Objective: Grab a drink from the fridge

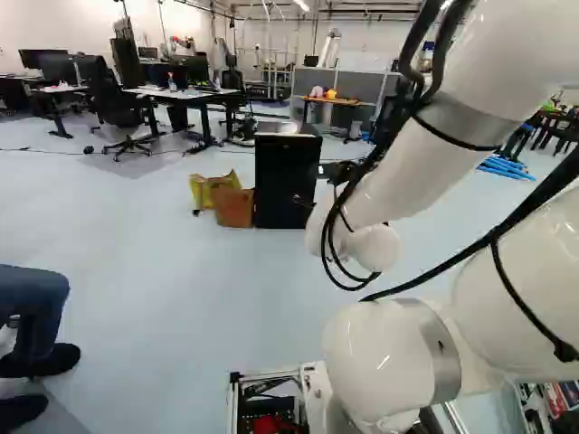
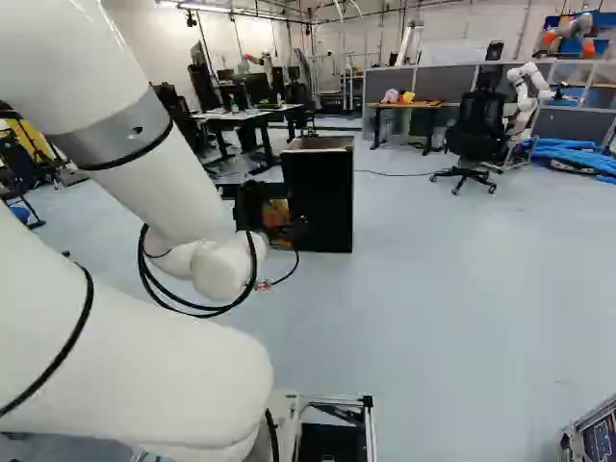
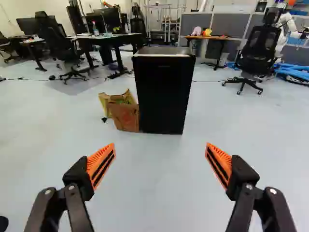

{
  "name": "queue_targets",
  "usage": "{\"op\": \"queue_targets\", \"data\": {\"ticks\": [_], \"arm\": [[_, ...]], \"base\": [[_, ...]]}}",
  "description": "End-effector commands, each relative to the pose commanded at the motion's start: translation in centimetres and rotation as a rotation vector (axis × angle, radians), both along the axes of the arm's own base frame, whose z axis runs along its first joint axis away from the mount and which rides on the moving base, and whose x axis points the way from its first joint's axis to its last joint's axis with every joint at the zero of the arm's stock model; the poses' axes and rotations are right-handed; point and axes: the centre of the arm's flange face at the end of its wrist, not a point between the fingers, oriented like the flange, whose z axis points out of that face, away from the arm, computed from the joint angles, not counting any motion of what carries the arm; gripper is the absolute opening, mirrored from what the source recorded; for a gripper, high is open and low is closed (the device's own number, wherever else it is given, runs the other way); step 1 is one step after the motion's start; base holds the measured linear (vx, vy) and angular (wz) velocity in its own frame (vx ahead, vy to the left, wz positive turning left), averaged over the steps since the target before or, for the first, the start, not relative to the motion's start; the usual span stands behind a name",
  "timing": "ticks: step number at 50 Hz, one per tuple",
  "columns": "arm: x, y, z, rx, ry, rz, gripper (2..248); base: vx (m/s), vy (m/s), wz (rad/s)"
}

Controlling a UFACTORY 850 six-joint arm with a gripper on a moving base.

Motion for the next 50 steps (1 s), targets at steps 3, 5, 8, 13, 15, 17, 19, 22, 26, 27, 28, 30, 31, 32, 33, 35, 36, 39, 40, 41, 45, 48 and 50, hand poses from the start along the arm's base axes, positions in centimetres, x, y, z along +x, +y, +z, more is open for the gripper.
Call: {"op": "queue_targets", "data": {"ticks": [3, 5, 8, 13, 15, 17, 19, 22, 26, 27, 28, 30, 31, 32, 33, 35, 36, 39, 40, 41, 45, 48, 50], "arm": [[0.0, 0.0, 0.0, 0.0, 0.0, 0.0, 247], [0.0, 0.0, 0.0, 0.0, 0.0, 0.0, 247], [0.0, 0.0, 0.0, 0.0, 0.0, 0.0, 247], [0.0, 0.0, 0.0, 0.0, 0.0, 0.0, 247], [0.0, 0.0, 0.0, 0.0, 0.0, 0.0, 247], [0.0, 0.0, 0.0, 0.0, 0.0, 0.0, 247], [0.0, 0.0, 0.0, 0.0, 0.0, 0.0, 247], [0.0, 0.0, 0.0, 0.0, 0.0, 0.0, 247], [0.0, 0.0, 0.0, 0.0, 0.0, 0.0, 247], [0.0, 0.0, 0.0, 0.0, 0.0, 0.0, 247], [0.0, 0.0, 0.0, 0.0, 0.0, 0.0, 247], [0.0, 0.0, 0.0, 0.0, 0.0, 0.0, 247], [0.0, 0.0, 0.0, 0.0, 0.0, 0.0, 247], [0.0, 0.0, 0.0, 0.0, 0.0, 0.0, 247], [0.0, 0.0, 0.0, 0.0, 0.0, 0.0, 247], [0.0, 0.0, 0.0, 0.0, 0.0, 0.0, 247], [0.0, 0.0, 0.0, 0.0, 0.0, 0.0, 247], [0.0, 0.0, 0.0, 0.0, 0.0, 0.0, 247], [0.0, 0.0, 0.0, 0.0, 0.0, 0.0, 247], [0.0, 0.0, 0.0, 0.0, 0.0, 0.0, 247], [0.0, 0.0, 0.0, 0.0, 0.0, 0.0, 247], [0.0, 0.0, 0.0, 0.0, 0.0, 0.0, 247], [0.0, 0.0, 0.0, 0.0, 0.0, 0.0, 247]], "base": [[0.0, 0.0, 0.0], [0.0, 0.0, 0.0], [0.0, 0.0, 0.0], [0.036, 0.02, 0.018], [0.064, 0.023, 0.013], [0.058, 0.006, -0.013], [0.059, 0.0, -0.012], [0.06, 0.007, 0.002], [0.063, 0.009, -0.005], [0.064, 0.004, 0.0], [0.074, -0.003, -0.011], [0.078, -0.005, -0.011], [0.072, 0.001, -0.005], [0.08, 0.002, -0.002], [0.086, 0.006, -0.014], [0.087, 0.006, -0.011], [0.088, 0.001, -0.008], [0.09, -0.006, -0.018], [0.085, -0.005, -0.038], [0.08, -0.003, -0.039], [0.088, 0.012, -0.018], [0.093, 0.018, -0.012], [0.112, 0.019, -0.019]]}}
